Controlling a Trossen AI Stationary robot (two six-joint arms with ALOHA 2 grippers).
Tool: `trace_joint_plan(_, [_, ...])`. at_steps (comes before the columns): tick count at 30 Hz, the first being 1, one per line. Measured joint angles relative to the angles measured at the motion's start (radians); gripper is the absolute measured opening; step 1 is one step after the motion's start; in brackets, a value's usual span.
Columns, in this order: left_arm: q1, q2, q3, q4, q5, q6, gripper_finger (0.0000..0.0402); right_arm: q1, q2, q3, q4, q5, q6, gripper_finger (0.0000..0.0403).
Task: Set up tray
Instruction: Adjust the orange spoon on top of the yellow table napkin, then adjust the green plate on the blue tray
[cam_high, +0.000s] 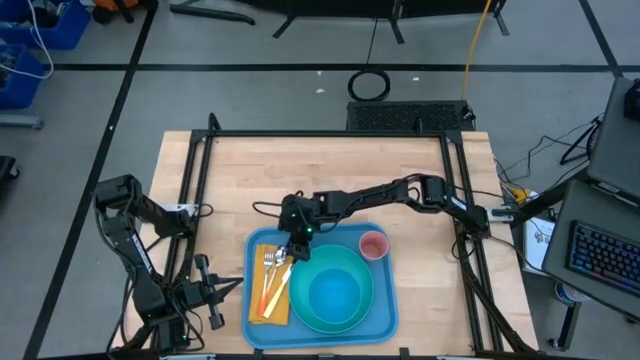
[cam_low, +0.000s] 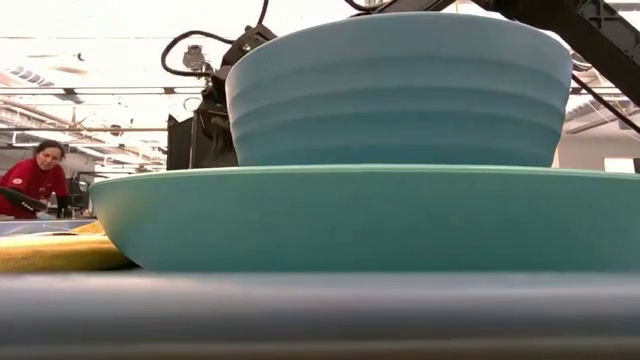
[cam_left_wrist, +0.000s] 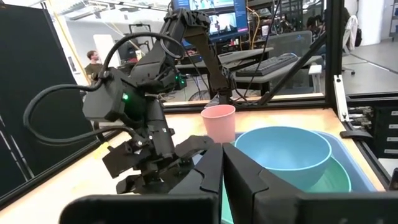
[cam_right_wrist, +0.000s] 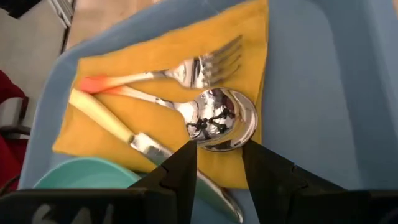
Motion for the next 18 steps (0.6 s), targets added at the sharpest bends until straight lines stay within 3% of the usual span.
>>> trace_joint_plan(7, [0.013,0.0,0.0,0.0,0.019,-0.004,0.0004,0.0,0.0,0.0,0.069,0.002,0.001,0.0123])
trace_joint_plan(13, [0.019,0.0,0.0,0.0,0.028,-0.011,0.0019,-0.014,0.0,0.0,-0.03,0.0,0.016,0.0123])
trace_joint_plan(18, [0.019,0.0,0.0,0.0,0.03,-0.011,0.0004,-0.017,0.0,0.0,-0.003,0.002,-0.023,0.0123])
